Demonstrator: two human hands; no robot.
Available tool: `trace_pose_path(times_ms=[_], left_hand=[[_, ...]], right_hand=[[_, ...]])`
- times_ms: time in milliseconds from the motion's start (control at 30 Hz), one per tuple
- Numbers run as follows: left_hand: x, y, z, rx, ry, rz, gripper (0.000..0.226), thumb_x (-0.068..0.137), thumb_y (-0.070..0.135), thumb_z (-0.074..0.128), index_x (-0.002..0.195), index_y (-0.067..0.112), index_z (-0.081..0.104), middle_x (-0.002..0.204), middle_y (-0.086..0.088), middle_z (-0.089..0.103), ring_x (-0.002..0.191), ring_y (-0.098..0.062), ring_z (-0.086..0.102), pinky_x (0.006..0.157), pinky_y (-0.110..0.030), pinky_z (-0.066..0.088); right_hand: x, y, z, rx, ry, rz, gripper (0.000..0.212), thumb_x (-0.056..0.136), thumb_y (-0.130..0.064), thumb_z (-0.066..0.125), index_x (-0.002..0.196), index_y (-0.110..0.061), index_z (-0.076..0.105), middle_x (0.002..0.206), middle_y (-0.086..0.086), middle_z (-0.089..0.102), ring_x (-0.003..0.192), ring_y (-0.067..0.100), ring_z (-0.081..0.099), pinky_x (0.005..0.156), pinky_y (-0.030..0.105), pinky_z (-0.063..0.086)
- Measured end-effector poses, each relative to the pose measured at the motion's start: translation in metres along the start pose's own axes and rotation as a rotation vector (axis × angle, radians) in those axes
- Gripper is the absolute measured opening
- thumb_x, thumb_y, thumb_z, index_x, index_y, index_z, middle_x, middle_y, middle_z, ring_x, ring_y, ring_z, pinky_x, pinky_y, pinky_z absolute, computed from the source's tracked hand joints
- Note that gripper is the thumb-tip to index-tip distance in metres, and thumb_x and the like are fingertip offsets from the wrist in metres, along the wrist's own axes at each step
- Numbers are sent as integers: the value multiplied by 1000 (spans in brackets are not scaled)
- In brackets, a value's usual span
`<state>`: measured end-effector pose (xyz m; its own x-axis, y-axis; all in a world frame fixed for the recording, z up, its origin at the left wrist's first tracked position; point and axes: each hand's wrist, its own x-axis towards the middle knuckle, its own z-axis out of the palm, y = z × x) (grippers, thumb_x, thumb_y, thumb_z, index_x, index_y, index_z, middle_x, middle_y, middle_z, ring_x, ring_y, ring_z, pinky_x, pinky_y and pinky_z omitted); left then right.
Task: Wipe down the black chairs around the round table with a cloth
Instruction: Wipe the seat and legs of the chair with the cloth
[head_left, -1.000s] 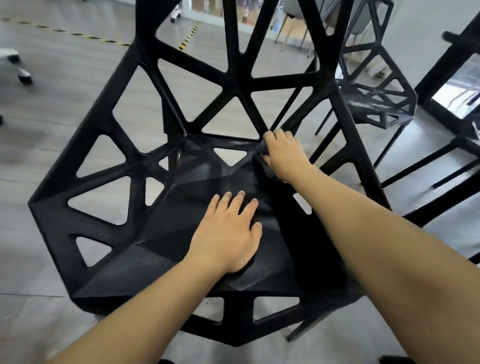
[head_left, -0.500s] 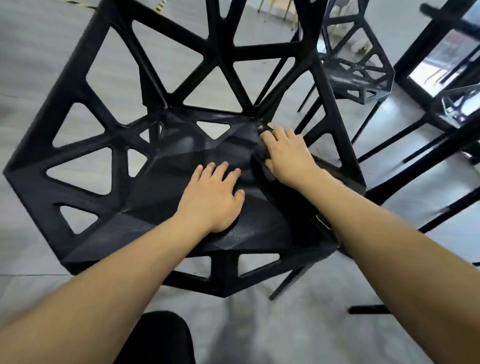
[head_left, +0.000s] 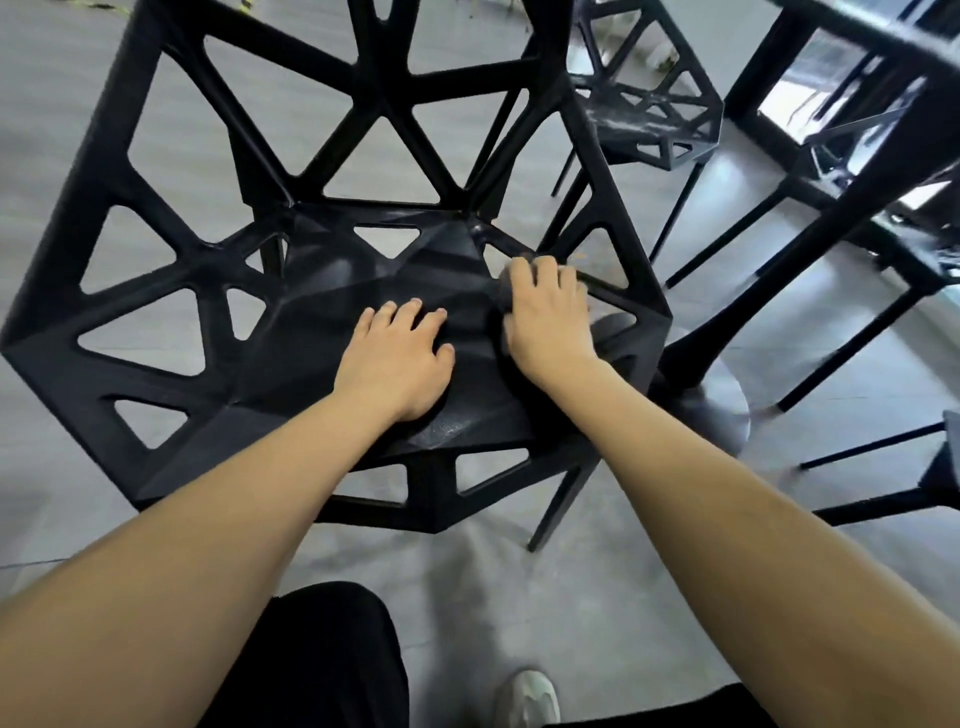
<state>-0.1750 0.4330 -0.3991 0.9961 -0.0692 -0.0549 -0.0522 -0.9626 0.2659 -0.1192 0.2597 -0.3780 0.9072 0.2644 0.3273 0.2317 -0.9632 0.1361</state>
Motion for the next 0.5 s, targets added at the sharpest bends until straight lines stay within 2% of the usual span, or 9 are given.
trace_pose_path(times_ms=[67,133,167,233,300,400,500], left_hand=[[3,-2,1,-3,1,4,56,105,44,27,158,27,25,166,-5,19,152,-30,15,125,-46,8],[4,-4,3,-19,6,14,55,105,43,28,157,26,28,165,-7,22,151,-32,18,124,-48,10],[4,-4,4,-25,11,19,54,105,42,27,157,25,29,165,-8,23,151,-33,19,124,-49,11],[4,-4,4,-29,10,23,54,106,41,27,157,25,30,165,-9,23,151,-33,19,124,-48,12],[5,-4,4,-24,7,26,53,106,41,26,157,24,30,165,-9,24,151,-33,20,124,-48,13],[5,-3,2,-6,3,34,54,106,41,26,156,22,32,164,-11,25,150,-33,22,123,-47,15],[3,1,-1,-19,-9,33,53,106,40,27,157,23,31,165,-10,24,150,-32,22,123,-46,13]], right_hand=[[-26,-10,-12,228,-87,-72,50,86,-29,62,133,-14,50,123,15,53,105,38,50,92,48,42],[-56,-8,-29,377,-107,-134,52,85,-31,64,134,-19,51,122,11,53,103,34,49,94,44,42],[-69,-2,-35,350,-86,-165,54,84,-30,66,135,-19,52,121,10,54,103,33,49,93,43,42],[-87,23,-38,125,29,-159,56,81,-24,69,134,-15,54,119,14,55,101,35,52,88,44,45],[-96,58,-35,-123,163,-33,58,79,-15,70,134,-10,52,122,20,54,105,39,51,88,47,45],[-88,89,-29,-149,198,112,62,83,-6,66,141,-9,43,131,22,45,120,41,44,103,48,40],[-64,85,-26,-45,189,204,61,87,-9,63,143,-10,40,138,22,43,126,42,43,107,49,39]])
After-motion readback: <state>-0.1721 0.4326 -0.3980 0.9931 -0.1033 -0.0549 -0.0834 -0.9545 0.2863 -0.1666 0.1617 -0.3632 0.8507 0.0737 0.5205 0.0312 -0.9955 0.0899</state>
